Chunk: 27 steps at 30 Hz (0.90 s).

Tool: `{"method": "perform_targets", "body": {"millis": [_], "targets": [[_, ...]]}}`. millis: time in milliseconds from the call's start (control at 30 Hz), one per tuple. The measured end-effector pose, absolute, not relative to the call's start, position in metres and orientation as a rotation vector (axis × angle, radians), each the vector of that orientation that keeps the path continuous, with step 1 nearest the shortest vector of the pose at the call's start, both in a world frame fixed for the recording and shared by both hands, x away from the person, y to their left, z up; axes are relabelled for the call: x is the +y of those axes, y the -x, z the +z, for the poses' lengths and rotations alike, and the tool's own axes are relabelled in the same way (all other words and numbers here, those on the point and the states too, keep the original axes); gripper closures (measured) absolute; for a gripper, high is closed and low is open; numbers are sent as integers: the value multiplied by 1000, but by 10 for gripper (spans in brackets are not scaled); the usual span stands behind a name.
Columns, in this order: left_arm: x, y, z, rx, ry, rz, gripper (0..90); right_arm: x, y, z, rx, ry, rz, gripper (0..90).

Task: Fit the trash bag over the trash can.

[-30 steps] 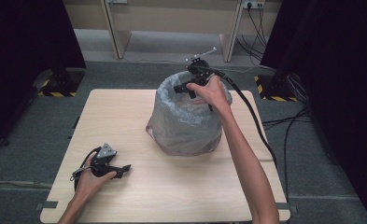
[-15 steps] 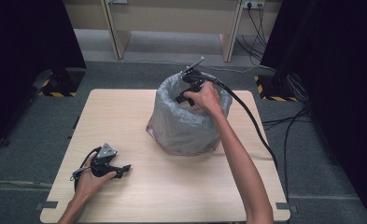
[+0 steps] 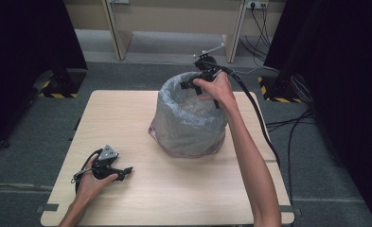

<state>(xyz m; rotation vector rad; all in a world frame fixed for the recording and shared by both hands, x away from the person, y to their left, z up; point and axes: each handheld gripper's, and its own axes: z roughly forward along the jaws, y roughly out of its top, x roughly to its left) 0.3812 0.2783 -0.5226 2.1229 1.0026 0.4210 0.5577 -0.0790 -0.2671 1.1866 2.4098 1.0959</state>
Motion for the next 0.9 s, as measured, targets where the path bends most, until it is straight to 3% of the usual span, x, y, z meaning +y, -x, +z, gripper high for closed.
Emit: {"method": "perform_targets", "body": {"millis": [467, 900], "targets": [[278, -381, -523, 1001, -2123, 421, 113, -114, -555, -240, 2279, -1210, 1174, 184], [277, -381, -523, 998, -2125, 417, 98, -164, -552, -238, 2155, -1259, 1226, 176]]}}
